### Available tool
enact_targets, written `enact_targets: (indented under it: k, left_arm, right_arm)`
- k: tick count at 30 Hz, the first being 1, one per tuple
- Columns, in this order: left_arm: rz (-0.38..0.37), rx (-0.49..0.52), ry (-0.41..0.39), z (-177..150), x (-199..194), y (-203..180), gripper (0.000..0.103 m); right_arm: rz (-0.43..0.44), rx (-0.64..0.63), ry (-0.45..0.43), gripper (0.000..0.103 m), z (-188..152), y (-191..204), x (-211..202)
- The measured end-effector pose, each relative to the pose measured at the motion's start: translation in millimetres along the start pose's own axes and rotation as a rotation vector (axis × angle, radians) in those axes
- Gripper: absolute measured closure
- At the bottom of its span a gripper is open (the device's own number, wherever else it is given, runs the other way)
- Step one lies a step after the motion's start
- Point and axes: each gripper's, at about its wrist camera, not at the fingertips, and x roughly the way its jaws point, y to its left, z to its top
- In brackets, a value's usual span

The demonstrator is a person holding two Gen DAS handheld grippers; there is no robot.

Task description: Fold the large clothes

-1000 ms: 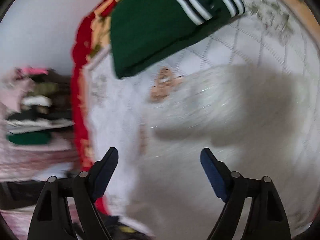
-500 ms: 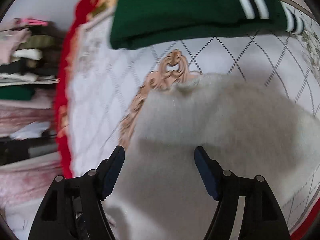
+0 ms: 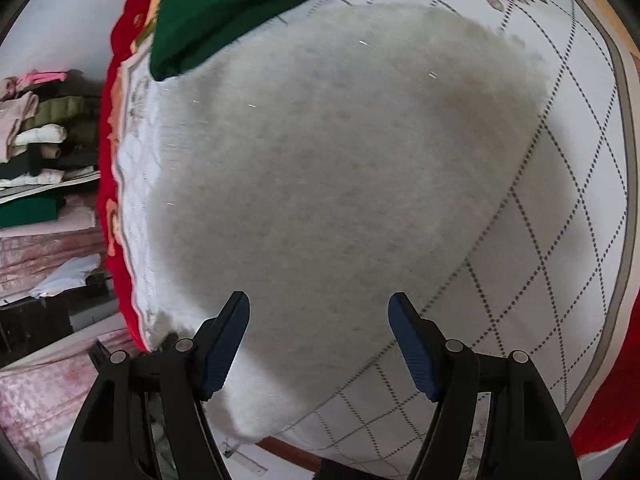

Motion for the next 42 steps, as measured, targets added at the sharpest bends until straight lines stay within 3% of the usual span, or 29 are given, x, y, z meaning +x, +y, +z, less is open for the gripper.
enact_targets:
  k: [1, 4, 8, 11, 17, 19, 20, 21, 24, 26, 28, 31, 33, 35, 37, 42]
  left_arm:
    - [0.025, 0.041, -0.021, 1, -1, -7, 0.1]
    - [0.033, 0.07, -0.121, 0, -27, -9, 0.1]
    - [-0.023, -0.017, -0.192, -2, -80, 13, 0.1]
    - [-0.002, -0.032, -0.171, -7, -81, 27, 0.1]
    - [0.056, -0.101, -0.055, -9, -17, 64, 0.1]
    - [0.061, -0.113, -0.043, -8, -5, 71, 0.1]
    - [0.058, -0.112, -0.038, -7, -2, 72, 0.1]
    - [0.054, -0.109, -0.038, -7, 0, 72, 0.099]
    - [0.043, -0.09, -0.032, -5, 1, 71, 0.098]
    - [0.02, -0.088, -0.019, -4, 3, 72, 0.095]
    - [0.024, -0.075, 0.001, -1, 0, 70, 0.093]
    - [0.057, -0.037, 0.003, 5, -15, 64, 0.093]
    - [0.075, -0.006, -0.031, 4, -29, 56, 0.092]
    - [0.082, 0.018, -0.077, 3, -44, 47, 0.073]
    - [0.073, 0.025, -0.109, 4, -54, 38, 0.011]
    - [0.064, 0.028, -0.154, 12, -59, 18, 0.009]
  right_arm:
    - [-0.006, -0.008, -0.001, 0.029, 0, 1, 0]
    - [-0.026, -0.032, -0.005, 0.029, -3, 4, -1]
    - [-0.045, -0.066, -0.034, 0.029, -2, 17, -8]
    - [-0.05, -0.084, -0.061, 0.029, 0, 28, -13]
    - [-0.074, -0.14, -0.099, 0.03, 12, 62, -16]
    - [-0.08, -0.162, -0.122, 0.04, 21, 72, -14]
    - [-0.095, -0.165, -0.13, 0.06, 27, 74, -11]
    - [-0.129, -0.167, -0.136, 0.072, 38, 75, -3]
    - [-0.22, -0.132, -0.101, 0.077, 73, 56, 34]
    - [-0.201, -0.039, 0.01, 0.078, 96, 28, 73]
    - [-0.185, 0.023, 0.047, 0.078, 106, 26, 70]
    - [-0.225, -0.049, 0.014, 0.075, 98, 48, 37]
    - [-0.184, -0.097, -0.031, 0.067, 83, 65, 12]
    - [-0.127, -0.167, -0.064, 0.064, 68, 90, -6]
    - [-0.087, -0.255, -0.069, 0.064, 60, 120, -7]
    - [-0.164, -0.398, 0.012, 0.065, 78, 179, 61]
